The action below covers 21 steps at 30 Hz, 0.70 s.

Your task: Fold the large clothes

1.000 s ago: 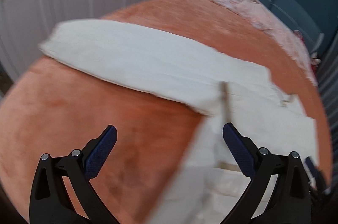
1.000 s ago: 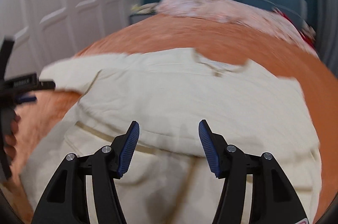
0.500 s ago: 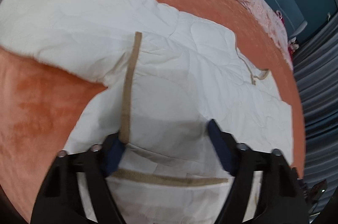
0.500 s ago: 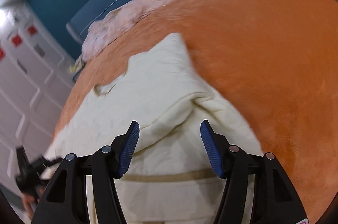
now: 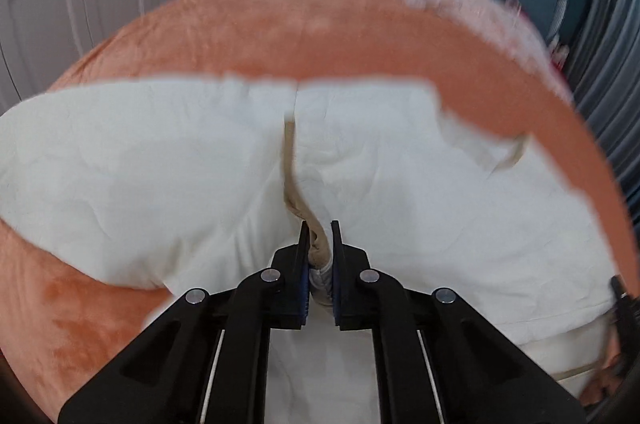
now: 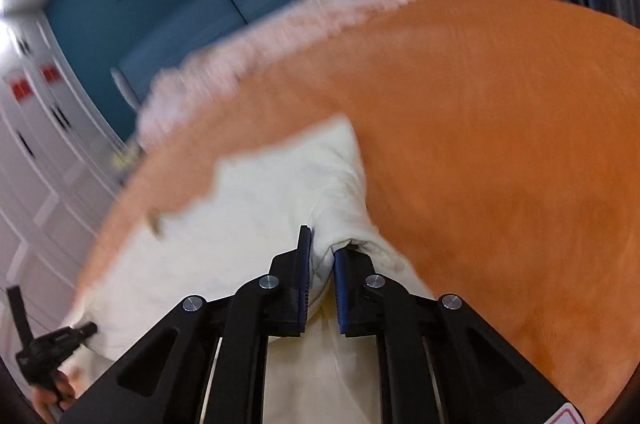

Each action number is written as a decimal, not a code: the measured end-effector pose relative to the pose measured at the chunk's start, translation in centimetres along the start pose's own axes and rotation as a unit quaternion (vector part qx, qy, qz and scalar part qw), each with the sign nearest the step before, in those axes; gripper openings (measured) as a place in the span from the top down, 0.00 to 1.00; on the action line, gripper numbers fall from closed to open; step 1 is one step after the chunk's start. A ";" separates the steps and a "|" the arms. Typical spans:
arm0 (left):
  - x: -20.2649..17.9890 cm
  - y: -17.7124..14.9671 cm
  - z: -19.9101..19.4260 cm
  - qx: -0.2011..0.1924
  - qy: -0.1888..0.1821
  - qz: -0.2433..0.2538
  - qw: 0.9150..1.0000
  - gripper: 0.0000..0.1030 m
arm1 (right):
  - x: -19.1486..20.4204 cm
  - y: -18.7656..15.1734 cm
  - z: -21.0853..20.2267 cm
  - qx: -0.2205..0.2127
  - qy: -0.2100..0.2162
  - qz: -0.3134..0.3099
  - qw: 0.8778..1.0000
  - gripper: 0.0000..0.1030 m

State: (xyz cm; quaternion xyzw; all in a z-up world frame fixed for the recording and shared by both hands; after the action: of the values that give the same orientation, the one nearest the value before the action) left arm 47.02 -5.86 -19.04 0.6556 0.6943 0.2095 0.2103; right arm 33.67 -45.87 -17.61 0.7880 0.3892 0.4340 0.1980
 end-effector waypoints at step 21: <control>-0.1 -2.6 0.6 -0.079 0.004 0.001 0.997 0.89 | 13.6 -4.2 0.7 0.016 0.014 -0.194 0.981 0.78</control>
State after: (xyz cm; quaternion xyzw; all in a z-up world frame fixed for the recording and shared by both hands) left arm 45.21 -6.09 -20.99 0.6365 0.6763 0.2664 0.2579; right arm 36.77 -32.54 -13.50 0.6943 0.5443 0.3924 0.2601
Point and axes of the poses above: each gripper's, at about its wrist camera, not at the fingertips, and z roughly the way its jaws point, x to its left, y to its top, the point moved 9 cm from there along z, roughly the way its jaws point, and after that the axes turned 10 degrees about y, right-handed, at the moved point
